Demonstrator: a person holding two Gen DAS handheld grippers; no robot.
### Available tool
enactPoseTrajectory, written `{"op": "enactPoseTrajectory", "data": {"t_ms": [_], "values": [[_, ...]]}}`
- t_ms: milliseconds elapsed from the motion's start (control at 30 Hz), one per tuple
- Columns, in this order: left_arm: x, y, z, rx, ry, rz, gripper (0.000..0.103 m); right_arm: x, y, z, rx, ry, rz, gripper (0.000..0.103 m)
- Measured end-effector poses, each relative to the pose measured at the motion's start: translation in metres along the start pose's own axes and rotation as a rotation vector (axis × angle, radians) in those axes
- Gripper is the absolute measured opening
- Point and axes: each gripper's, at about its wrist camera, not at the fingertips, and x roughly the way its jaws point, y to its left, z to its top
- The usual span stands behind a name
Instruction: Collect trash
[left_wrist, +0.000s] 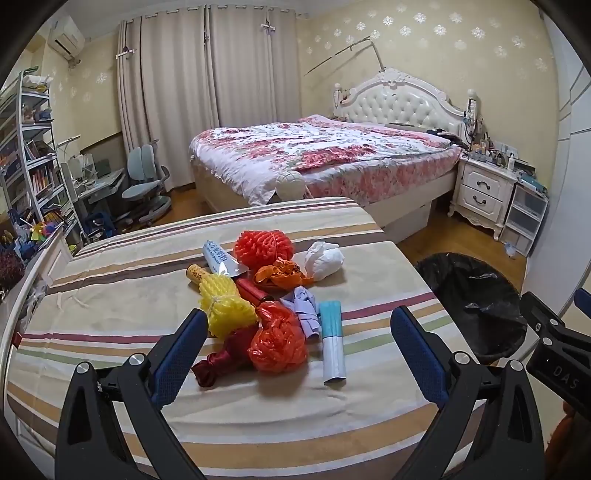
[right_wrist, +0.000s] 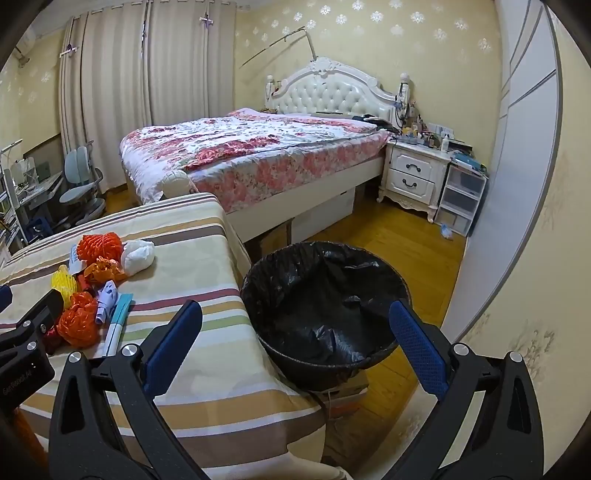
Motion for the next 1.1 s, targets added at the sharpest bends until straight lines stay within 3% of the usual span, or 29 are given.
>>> {"op": "enactPoseTrajectory", "data": {"t_ms": [1100], "values": [[0.011,-0.001,-0.009,0.004,0.015,-0.002,0.096,0.007,0.002,-0.012,0.01,0.025,0.0,0.099]]}}
